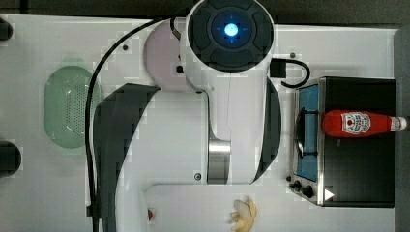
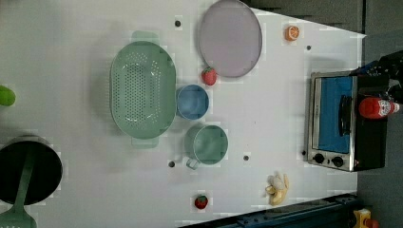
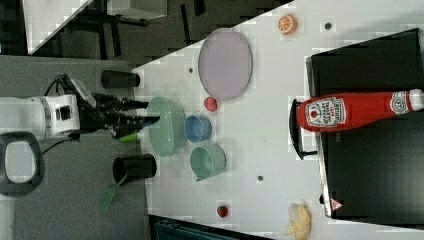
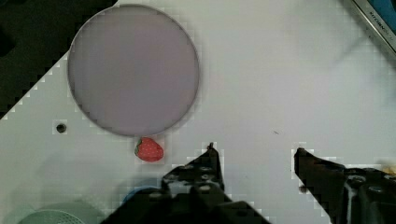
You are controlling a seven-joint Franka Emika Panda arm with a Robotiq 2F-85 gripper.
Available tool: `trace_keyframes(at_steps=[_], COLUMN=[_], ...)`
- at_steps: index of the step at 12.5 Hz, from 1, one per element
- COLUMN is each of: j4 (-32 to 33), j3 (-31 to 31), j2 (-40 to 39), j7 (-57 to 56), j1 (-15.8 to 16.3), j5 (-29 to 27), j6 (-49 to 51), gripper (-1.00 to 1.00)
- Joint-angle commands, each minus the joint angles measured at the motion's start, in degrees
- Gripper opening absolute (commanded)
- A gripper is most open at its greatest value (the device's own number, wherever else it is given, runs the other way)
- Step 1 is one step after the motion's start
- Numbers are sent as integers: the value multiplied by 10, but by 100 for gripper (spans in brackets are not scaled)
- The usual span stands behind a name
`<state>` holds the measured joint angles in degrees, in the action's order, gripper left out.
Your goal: Pick Ketchup from oven and place it on table.
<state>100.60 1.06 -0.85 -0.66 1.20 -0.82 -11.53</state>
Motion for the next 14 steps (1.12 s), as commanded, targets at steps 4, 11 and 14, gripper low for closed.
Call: trace_keyframes(at_steps=[4, 11, 14], j4=[49, 48, 47], j3=[29, 150, 216], j2=[156, 114, 75], j7=[28, 28, 27], j1=[-21, -56, -61], j5=[12, 13, 13], j6=[92, 18, -44], gripper=[100, 100, 100])
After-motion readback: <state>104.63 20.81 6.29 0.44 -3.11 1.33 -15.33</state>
